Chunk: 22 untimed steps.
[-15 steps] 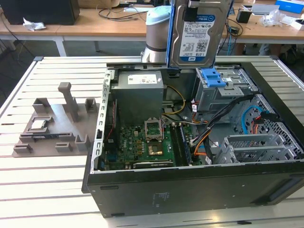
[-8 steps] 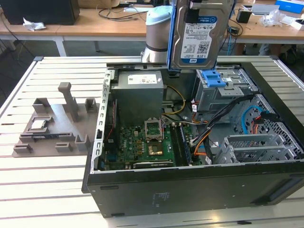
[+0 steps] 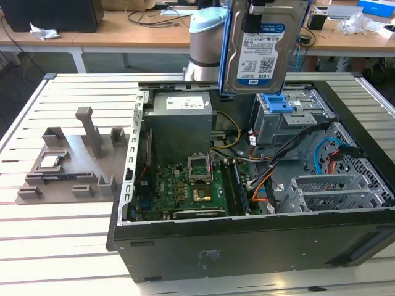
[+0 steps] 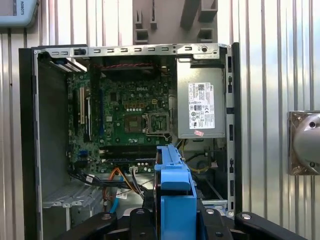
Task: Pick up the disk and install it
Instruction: 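Pick up the disk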
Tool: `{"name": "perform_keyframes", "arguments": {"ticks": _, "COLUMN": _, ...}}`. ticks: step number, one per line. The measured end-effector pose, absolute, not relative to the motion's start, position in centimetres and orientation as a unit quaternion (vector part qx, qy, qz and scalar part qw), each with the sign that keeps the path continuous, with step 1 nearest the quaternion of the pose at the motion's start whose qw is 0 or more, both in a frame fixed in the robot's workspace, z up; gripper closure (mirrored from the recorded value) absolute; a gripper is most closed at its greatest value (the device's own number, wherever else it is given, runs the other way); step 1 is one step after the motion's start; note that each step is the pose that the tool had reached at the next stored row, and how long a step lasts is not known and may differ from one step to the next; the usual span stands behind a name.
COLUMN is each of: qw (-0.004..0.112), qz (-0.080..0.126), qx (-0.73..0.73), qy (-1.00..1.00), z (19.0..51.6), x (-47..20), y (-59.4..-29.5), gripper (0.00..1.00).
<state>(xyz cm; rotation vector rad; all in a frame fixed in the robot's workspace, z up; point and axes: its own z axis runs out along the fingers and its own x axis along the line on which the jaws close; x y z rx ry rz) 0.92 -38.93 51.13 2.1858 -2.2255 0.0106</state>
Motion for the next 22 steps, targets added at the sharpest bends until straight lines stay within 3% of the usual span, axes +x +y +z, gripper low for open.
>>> {"name": "perform_keyframes", "arguments": {"ticks": 4, "qw": 0.011, "qz": 0.003, "qx": 0.701, "qy": -0.713, "z": 51.1, "x": 1.2, "y": -40.6, "gripper": 0.64}}
{"name": "perform_keyframes", "arguments": {"ticks": 22, "qw": 0.011, "qz": 0.003, "qx": 0.701, "qy": -0.713, "z": 51.1, "x": 2.0, "y": -42.8, "gripper": 0.64}}
